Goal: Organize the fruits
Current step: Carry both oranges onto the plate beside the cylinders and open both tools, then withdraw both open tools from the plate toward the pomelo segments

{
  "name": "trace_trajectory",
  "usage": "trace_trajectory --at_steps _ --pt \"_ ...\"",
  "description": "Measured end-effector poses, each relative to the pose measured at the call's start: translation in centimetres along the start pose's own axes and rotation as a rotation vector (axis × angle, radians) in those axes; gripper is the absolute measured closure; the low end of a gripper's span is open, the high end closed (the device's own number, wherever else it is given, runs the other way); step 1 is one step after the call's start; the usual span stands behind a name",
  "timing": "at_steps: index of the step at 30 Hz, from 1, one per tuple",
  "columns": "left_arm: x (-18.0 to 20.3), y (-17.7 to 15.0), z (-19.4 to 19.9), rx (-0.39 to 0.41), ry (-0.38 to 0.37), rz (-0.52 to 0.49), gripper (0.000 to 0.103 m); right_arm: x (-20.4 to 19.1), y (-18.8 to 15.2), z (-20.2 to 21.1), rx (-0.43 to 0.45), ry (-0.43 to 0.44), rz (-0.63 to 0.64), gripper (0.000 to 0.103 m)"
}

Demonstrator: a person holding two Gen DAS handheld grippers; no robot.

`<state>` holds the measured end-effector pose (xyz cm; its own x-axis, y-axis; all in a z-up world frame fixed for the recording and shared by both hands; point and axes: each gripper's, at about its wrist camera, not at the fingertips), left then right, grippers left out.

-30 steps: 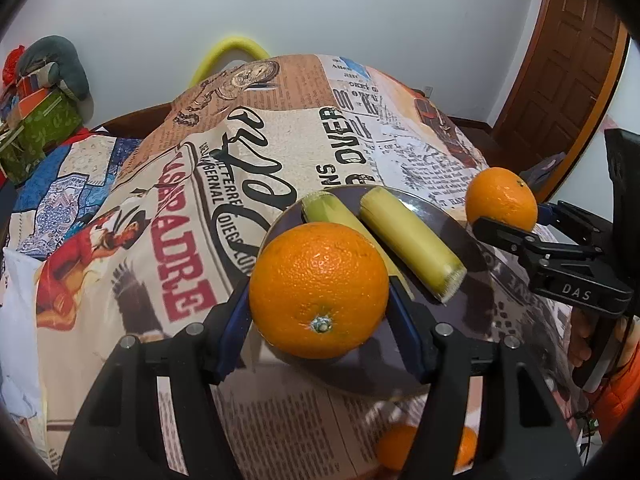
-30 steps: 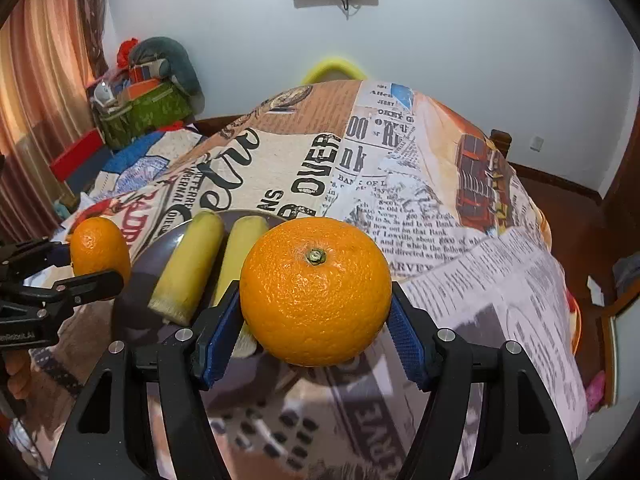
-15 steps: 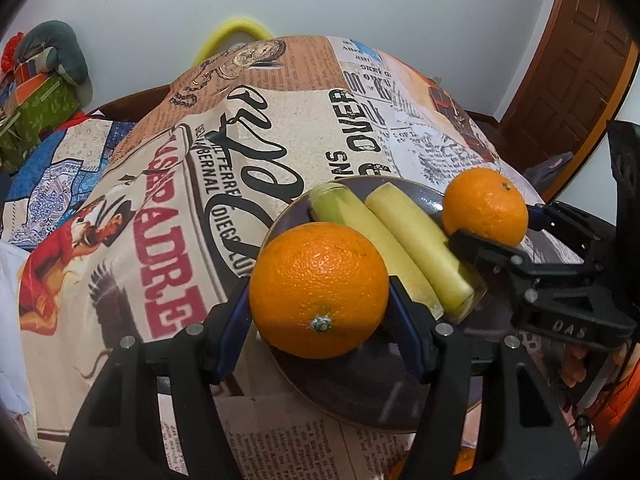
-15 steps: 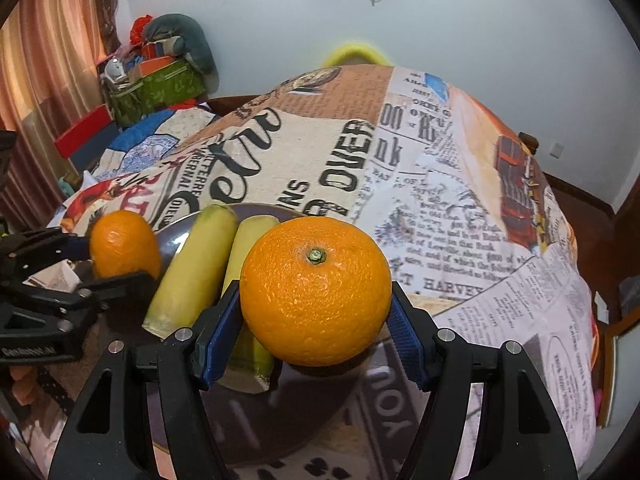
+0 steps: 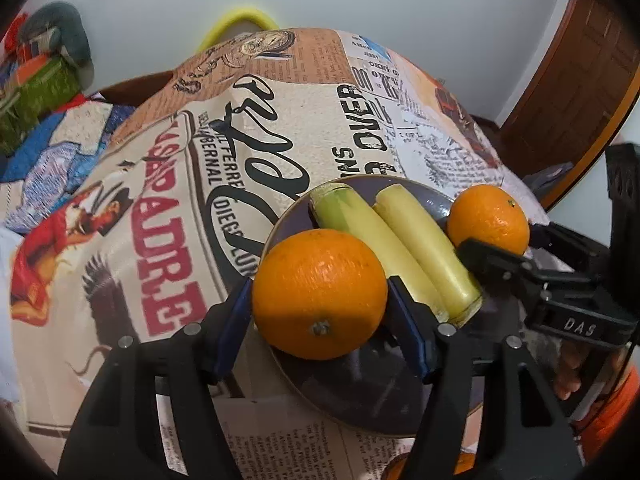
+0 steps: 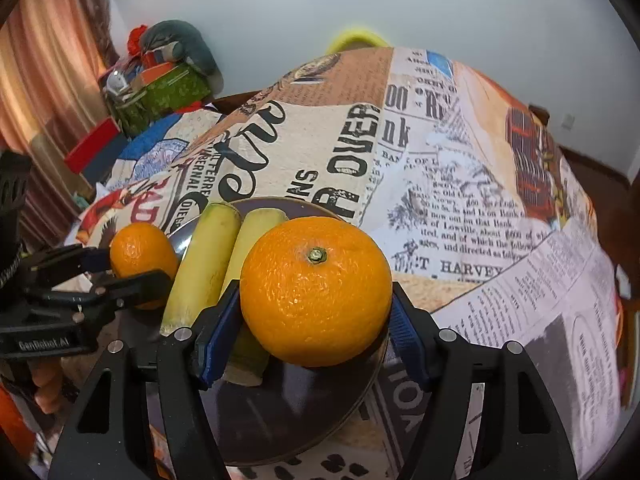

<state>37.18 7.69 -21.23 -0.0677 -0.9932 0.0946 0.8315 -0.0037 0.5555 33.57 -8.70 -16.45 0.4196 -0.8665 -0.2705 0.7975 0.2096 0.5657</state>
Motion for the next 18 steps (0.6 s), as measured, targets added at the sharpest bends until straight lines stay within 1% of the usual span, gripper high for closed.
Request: trace_trajectory --at_steps 3,8,12,14,18 --pt "0.5 0.0 0.2 0.002 0.025 -0.024 0.037 0.2 -0.1 0.2 0.009 -0.027 0.002 0.035" --pt "0.2 -0.2 1.0 0.011 0.017 -0.003 0.037 -0.7 -0.1 1.8 0.060 -0.039 0.048 0.031" --pt "0.4 -0.4 2.5 0.032 0.017 -0.002 0.037 -1.2 -0.4 3.2 0.085 -0.053 0.072 0.030" --pt "0.6 -0.6 3.5 0.043 0.031 -0.008 0.037 -1.3 -0.5 3.7 0.088 -0.051 0.072 0.030" --pt "1.1 -1.3 5.7 0.054 0.031 -0.016 0.037 -1.8 -1.2 5.5 0.102 -0.056 0.070 0.030"
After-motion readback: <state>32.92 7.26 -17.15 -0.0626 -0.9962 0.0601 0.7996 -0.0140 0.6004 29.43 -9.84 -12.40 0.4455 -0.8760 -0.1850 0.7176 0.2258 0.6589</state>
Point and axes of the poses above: each gripper's, at about its wrist camera, not at the fingertips, and z roughly against the way its jaws point, x to its right, y to its top, and after that the axes turned 6 degrees about -z, right-handed
